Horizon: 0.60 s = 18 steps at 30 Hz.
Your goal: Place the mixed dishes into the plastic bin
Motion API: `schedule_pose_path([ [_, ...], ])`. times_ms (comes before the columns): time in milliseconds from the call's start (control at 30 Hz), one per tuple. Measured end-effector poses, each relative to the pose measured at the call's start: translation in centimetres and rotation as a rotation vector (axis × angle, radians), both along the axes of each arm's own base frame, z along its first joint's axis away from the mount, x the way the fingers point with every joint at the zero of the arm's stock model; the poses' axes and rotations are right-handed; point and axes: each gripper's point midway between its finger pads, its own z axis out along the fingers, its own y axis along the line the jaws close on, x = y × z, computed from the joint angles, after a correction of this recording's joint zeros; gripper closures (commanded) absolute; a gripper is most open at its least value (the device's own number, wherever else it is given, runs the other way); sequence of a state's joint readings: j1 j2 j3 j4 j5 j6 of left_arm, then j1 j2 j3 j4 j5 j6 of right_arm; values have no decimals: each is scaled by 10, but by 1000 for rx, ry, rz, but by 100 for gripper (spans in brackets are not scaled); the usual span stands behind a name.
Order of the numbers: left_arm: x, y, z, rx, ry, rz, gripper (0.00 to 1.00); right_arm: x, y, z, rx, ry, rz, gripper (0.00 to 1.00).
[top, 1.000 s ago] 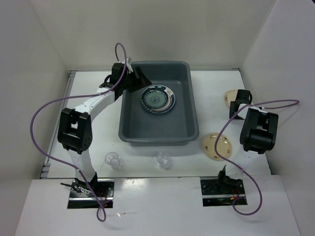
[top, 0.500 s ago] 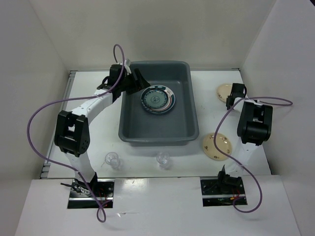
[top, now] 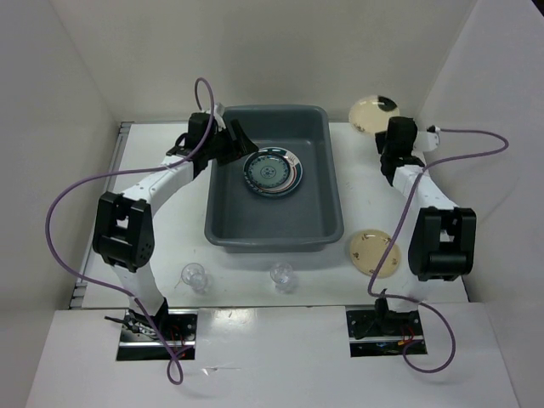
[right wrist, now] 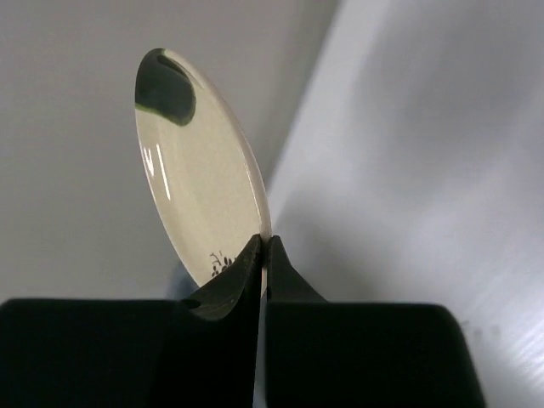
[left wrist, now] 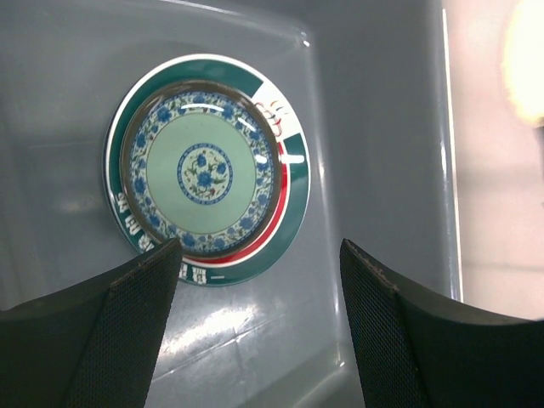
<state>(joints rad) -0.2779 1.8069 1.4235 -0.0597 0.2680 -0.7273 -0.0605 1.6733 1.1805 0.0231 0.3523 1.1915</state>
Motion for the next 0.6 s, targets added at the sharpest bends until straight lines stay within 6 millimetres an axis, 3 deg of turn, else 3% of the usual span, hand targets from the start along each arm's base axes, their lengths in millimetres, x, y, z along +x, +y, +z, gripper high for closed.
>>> schedule_pose_path([
  [133, -3, 1, -2, 5, 3, -2, 18, 3, 54, 65, -74, -139, 155, 99],
  [300, -5, 3, -2, 12, -2, -4, 18, 6, 130, 103, -127, -202, 405, 99],
  [367, -4, 4, -1, 12, -5, 0, 18, 8, 159, 104, -144, -197, 508, 99],
  [433, -3, 9, 2, 12, -10, 10, 18, 10, 184, 94, -158, -167, 596, 99],
  [533, 1, 27, 9, 9, -23, 47, 18, 9, 216, 58, -175, -71, 717, 99],
  [600, 8, 51, 18, 2, -39, 93, 18, 6, 237, 27, -179, 15, 806, 99],
])
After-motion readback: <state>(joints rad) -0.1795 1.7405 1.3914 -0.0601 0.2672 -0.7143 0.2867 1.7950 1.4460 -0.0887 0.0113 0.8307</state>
